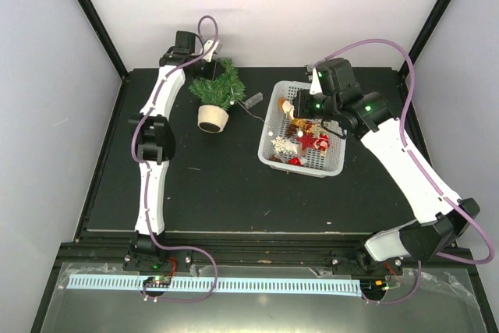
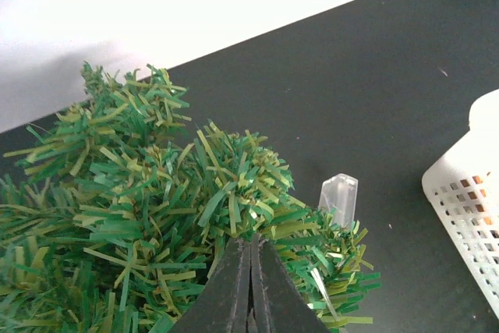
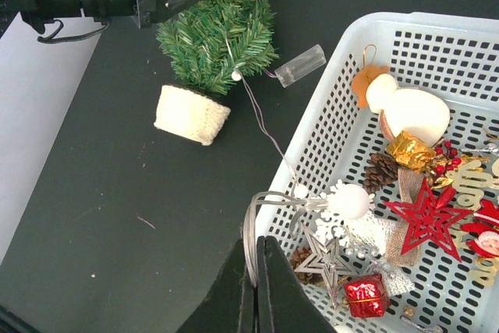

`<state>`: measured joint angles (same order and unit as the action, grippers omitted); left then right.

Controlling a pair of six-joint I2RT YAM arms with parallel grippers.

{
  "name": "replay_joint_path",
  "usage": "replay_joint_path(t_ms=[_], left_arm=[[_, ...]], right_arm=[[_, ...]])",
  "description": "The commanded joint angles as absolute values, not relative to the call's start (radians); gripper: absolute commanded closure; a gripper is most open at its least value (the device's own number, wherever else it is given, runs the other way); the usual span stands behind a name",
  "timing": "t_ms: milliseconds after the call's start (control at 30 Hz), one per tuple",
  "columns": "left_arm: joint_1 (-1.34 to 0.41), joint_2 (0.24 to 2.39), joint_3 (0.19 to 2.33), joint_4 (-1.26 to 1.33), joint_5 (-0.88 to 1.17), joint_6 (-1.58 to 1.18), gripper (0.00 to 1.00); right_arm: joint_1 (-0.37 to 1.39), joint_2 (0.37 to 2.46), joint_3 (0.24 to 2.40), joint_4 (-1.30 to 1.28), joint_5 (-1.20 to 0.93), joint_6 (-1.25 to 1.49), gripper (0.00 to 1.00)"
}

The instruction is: Decorate the small christmas tree

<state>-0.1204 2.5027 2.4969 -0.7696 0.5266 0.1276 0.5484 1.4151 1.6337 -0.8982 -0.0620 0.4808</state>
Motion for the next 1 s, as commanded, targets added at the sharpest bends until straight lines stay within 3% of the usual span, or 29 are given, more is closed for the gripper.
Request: replay_joint_path(t_ms=[0,667,800,967], left_arm=[[-0.124,2.544,2.537,-0.775,0.578,0.106,0.98],[-0.11,2.185,2.448,-0.697,0.715,0.046,0.99],[-0.109,2.101,2.327,-0.631,0.734,0.043,0.98],[-0.09,2.015,1.97,-0.411,0.809,0.033,0.98]], right_arm=[[0.552,1.448,1.649,-0.881,-0.054,0.48,0.99],[0.552,1.483,1.707,-0.86,-0.06,0.46,0.99],[0.552,1.485,1.716,-0.865,-0.065,0.46,0.99],[0.551,1.477,1.704,-0.865,-0.065,0.468,0.99]])
